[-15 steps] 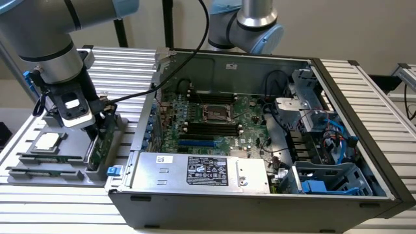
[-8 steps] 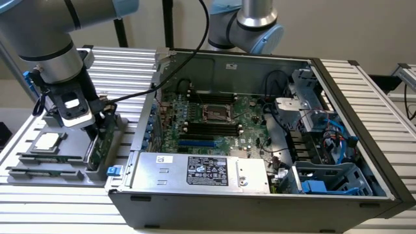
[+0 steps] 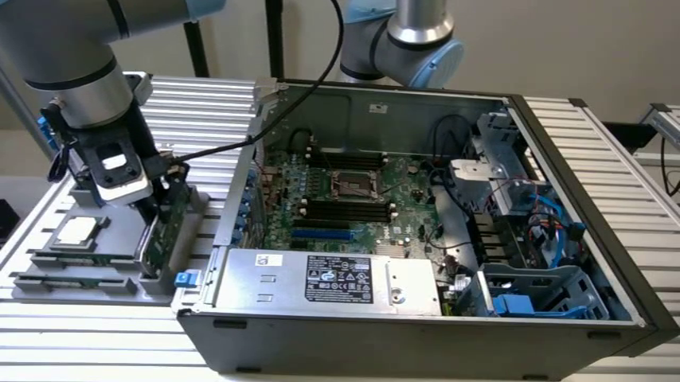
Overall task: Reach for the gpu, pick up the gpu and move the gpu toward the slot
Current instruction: 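Pick up the gpu and move the gpu toward the slot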
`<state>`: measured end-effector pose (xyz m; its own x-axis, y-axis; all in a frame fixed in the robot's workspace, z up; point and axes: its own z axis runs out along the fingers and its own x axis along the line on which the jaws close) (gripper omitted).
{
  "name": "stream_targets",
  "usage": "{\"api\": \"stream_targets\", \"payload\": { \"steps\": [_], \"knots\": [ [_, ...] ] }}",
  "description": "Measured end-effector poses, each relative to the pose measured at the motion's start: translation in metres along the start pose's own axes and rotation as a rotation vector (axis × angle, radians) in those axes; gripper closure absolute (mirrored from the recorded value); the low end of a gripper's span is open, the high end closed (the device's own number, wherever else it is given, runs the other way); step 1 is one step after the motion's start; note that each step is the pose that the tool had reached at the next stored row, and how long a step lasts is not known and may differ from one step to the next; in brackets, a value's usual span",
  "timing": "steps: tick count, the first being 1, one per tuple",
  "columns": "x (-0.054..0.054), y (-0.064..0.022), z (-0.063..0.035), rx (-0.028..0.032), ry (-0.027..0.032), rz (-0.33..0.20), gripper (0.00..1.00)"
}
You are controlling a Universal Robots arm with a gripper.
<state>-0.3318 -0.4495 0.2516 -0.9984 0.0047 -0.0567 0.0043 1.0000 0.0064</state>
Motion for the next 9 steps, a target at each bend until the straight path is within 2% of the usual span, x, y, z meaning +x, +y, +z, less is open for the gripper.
{"api": "stream_targets", "payload": {
  "steps": [5, 9],
  "knots": [
    [-0.002, 0.0001, -0.0108, 0.0001, 0.0057, 0.0, 0.74],
    [-0.004, 0.0001, -0.0234, 0.0001, 0.0102, 0.0, 0.74]
  ]
}}
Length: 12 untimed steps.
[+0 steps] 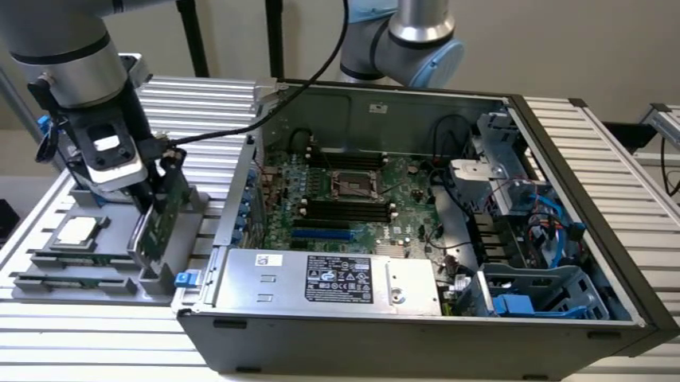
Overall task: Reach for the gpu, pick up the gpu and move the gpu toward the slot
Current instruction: 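Pick up the gpu and move the gpu toward the slot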
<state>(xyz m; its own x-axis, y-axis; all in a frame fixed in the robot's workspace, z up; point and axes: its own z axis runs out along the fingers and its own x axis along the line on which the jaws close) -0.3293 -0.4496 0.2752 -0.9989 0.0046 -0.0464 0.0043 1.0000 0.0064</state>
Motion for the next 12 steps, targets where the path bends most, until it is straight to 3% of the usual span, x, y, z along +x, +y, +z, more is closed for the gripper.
{"api": "stream_targets", "payload": {
  "steps": [12],
  "knots": [
    [-0.015, 0.0004, -0.0532, -0.0001, 0.0083, 0.0, 0.74]
  ]
}}
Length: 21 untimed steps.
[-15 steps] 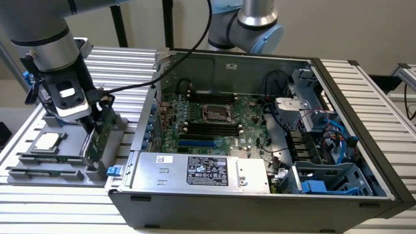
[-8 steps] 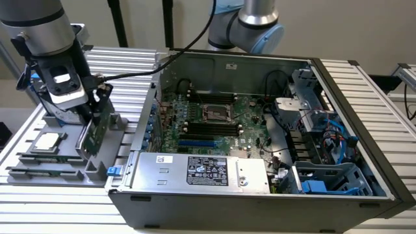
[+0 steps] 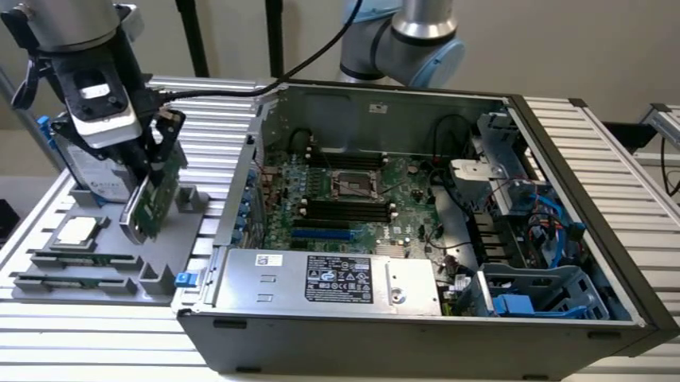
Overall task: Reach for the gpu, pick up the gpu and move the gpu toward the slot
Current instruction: 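Pick up the gpu and move the gpu toward the slot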
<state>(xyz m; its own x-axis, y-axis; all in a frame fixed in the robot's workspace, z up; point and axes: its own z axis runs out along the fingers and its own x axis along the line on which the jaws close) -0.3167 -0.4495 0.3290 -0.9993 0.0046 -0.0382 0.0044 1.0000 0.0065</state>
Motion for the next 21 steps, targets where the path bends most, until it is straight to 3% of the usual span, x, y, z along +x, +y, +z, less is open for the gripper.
{"api": "stream_targets", "payload": {
  "steps": [8, 14, 21],
  "knots": [
    [-0.019, 0.0003, -0.0357, 0.0, 0.0035, 0.0, 0.74],
    [-0.044, 0.0006, -0.0618, -0.0007, 0.0077, 0.0, 0.74],
    [-0.077, 0.0007, -0.0924, -0.0044, 0.017, 0.0, 0.74]
  ]
}}
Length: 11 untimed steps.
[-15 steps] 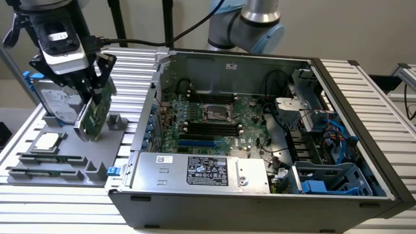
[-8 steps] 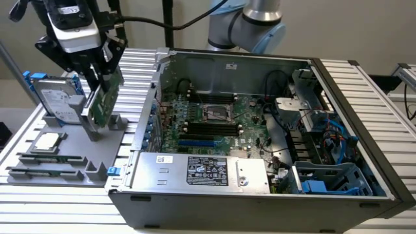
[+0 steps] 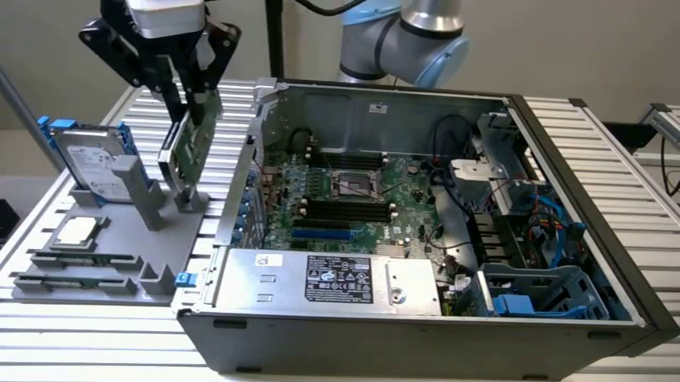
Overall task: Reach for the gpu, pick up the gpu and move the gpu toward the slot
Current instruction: 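Pick up the gpu and move the gpu toward the slot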
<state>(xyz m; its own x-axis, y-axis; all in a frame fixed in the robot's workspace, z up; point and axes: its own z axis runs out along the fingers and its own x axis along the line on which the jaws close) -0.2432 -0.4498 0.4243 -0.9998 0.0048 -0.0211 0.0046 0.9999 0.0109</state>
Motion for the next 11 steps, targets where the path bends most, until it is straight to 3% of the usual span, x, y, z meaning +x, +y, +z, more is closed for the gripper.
{"api": "stream_targets", "payload": {
  "steps": [7, 11],
  "knots": [
    [-0.032, 0.0003, -0.0232, -0.0087, 0.0111, 0.0, 0.74],
    [-0.051, 0.0004, -0.0261, -0.015, 0.015, 0.0, 0.74]
  ]
}}
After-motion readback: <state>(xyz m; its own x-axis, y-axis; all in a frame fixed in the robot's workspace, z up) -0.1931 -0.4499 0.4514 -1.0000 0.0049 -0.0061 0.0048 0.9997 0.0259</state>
